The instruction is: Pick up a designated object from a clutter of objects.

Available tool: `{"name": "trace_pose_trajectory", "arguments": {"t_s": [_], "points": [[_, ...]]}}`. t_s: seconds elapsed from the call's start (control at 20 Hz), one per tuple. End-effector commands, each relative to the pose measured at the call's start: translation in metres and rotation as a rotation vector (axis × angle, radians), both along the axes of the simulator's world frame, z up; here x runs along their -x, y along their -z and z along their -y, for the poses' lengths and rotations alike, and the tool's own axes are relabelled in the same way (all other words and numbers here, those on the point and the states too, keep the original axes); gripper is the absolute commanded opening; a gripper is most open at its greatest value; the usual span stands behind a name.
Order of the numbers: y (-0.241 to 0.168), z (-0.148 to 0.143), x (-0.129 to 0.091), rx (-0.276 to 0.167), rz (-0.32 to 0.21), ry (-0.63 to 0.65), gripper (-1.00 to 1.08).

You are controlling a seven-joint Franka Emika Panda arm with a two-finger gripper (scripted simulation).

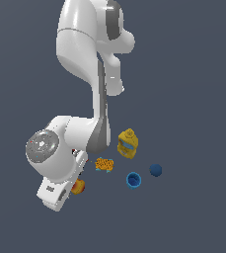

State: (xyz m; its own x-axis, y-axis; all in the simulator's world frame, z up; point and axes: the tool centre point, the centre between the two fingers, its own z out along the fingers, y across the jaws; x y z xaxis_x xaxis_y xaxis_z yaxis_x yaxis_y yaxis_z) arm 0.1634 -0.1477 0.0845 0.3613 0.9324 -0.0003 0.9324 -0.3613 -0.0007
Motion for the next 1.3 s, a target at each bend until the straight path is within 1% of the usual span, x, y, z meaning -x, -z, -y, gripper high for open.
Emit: {"name": "trace_pose_trajectory", "arguments": {"t_s": [0.0,0.25,0.65,0.95,1.0,1.25], "points": [[0.000,0.000,0.000,0.000,0.000,0.000,1.00],[0.010,0.000,0.000,0.000,0.000,-0.001,1.00],[0.048,0.000,0.001,0.000,0.001,-0.004,1.00],[0.051,0.000,0.000,0.000,0.001,-0.004,1.00],[0.051,0.000,0.000,0.000,0.001,-0.004,-1.00],[0.051,0.000,0.000,0.000,0.001,-0.004,-1.00]]}}
